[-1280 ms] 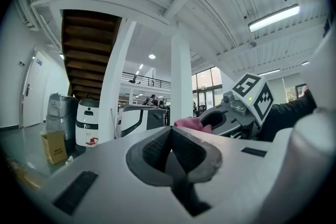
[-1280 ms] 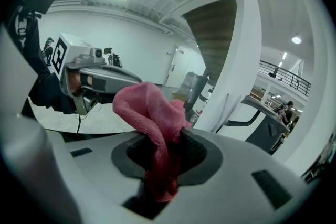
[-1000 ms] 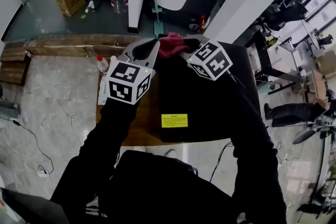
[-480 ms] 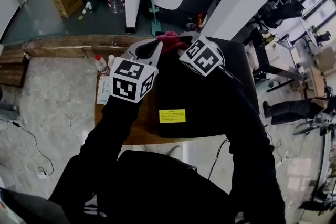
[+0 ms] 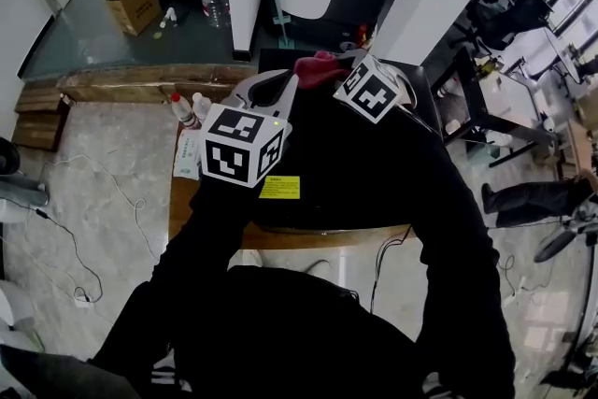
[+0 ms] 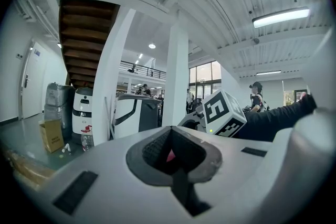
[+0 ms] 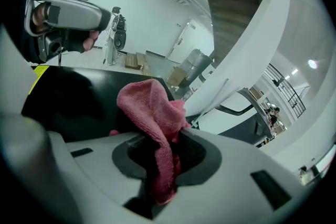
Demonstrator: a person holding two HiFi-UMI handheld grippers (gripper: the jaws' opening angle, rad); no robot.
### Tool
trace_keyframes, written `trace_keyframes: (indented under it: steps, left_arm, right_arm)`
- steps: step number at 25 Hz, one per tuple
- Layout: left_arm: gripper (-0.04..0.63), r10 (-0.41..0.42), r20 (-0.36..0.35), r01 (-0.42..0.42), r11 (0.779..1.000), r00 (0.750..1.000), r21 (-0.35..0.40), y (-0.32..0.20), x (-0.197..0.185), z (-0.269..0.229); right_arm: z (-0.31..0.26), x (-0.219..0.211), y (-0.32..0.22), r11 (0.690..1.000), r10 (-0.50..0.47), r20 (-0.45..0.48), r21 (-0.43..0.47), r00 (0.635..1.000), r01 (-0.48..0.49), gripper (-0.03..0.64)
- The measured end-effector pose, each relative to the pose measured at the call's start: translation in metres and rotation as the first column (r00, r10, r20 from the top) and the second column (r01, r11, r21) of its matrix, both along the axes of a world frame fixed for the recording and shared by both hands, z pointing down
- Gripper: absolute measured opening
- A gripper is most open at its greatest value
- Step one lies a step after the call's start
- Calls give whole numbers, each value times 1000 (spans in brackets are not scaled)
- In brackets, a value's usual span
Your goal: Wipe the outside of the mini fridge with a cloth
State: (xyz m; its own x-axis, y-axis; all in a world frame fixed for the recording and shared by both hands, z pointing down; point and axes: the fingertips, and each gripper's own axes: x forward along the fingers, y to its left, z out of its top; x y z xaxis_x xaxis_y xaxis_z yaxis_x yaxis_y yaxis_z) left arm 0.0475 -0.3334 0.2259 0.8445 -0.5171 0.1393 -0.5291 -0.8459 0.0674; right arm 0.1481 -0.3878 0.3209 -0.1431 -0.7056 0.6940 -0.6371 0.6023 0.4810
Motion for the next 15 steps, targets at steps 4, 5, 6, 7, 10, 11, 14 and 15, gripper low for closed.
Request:
trace_keyframes:
  steps: [4,5,6,7,10,11,14,15]
  left_arm:
    - [6,8,9,-8,1000,1000,10,25,26,-4]
    - [6,11,12,-11,1000,1000,13,30,33,-4]
    - [5,14,15,-14,1000,1000,15,34,42,-5]
    - [5,17,18,-18,1000,1000,16,38,50,-6]
    - [6,28,25,-28,999,999,20,51,77,-9]
    - [5,32,26,-32,999,999,21,56,85,-9]
    - [5,36,28,-36,999,999,27,71,108,-8]
    - [5,34,28,-35,999,999,28,75,115,-8]
  right_arm:
    - [1,44,15,1000,28,-7,6,1000,-28,95]
    - [1,55,18,999,35,-5,8,999,-35,95]
    - [1,67,20,999,42,-3,10,999,-41,95]
    - [1,79,21,999,48,-1,11,999,-48,95]
    - [0,113,26,998,67,3,17,998,-67,95]
    - [0,124,30,997,73,5,21,997,-73,95]
    - [0,157,42,995,96,8,30,995,-97,95]
    - [0,168,46,994,105,9,32,994,-106,95]
